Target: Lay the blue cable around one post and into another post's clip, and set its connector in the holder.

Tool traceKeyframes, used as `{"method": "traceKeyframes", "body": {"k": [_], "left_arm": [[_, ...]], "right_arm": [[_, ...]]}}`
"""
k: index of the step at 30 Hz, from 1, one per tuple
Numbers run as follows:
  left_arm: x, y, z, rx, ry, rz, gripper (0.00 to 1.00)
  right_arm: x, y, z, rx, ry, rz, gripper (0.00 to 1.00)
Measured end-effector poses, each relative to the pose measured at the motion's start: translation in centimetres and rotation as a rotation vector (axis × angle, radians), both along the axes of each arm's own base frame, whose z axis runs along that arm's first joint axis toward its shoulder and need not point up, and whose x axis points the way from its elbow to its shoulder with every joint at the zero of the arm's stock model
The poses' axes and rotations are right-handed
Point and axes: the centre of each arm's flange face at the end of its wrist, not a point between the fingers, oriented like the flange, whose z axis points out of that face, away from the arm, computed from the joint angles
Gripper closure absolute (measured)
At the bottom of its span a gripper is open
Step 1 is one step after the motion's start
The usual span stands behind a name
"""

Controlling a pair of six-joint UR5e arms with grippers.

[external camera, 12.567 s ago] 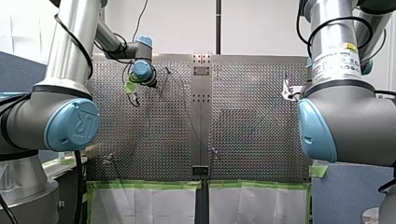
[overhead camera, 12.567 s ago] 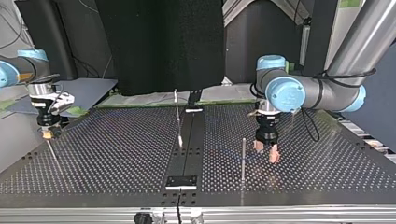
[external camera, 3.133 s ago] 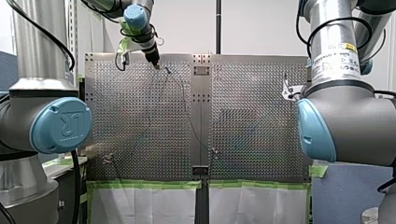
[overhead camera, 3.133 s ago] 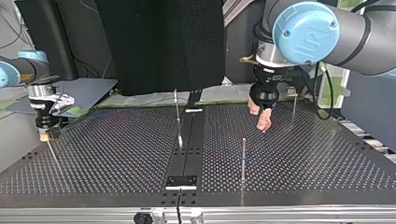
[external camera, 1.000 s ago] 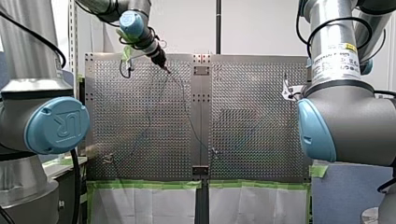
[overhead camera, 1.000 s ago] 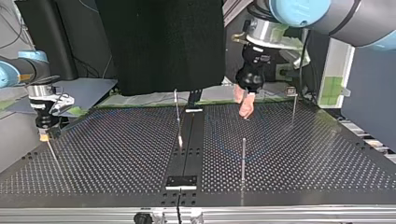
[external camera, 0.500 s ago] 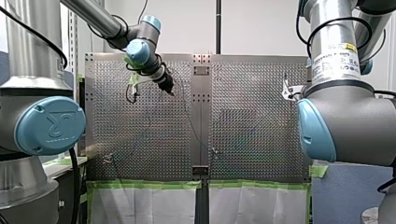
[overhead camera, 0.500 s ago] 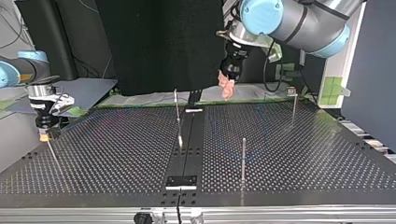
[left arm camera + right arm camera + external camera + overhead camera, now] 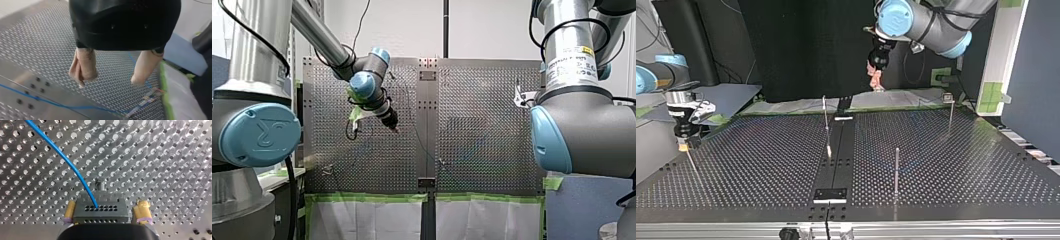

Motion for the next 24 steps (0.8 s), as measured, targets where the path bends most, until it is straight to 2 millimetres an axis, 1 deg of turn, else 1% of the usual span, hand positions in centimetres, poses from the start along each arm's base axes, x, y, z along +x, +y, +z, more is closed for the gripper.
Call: {"method": "traceKeyframes", "body": {"k": [1,4,10,24], "left_arm": [[-0.2,0.1,-0.7,0.004,0.007,0.001,0.00],[-0.8,0.2,-1.9,0.008,0.015,0.005,0.00],[-2.3,0.8,-4.0,0.004,0.018,0.011,0.00],[-5.8,2.2,-7.8,-0.043,0.032,0.020,0.00]], "right_arm": [[0.0,0.0,0.0,0.000,0.000,0.000,0.06],[0.0,0.0,0.0,0.000,0.000,0.000,0.06],[0.0,0.0,0.0,0.000,0.000,0.000,0.06],[0.0,0.0,0.0,0.000,0.000,0.000,0.06]]}}
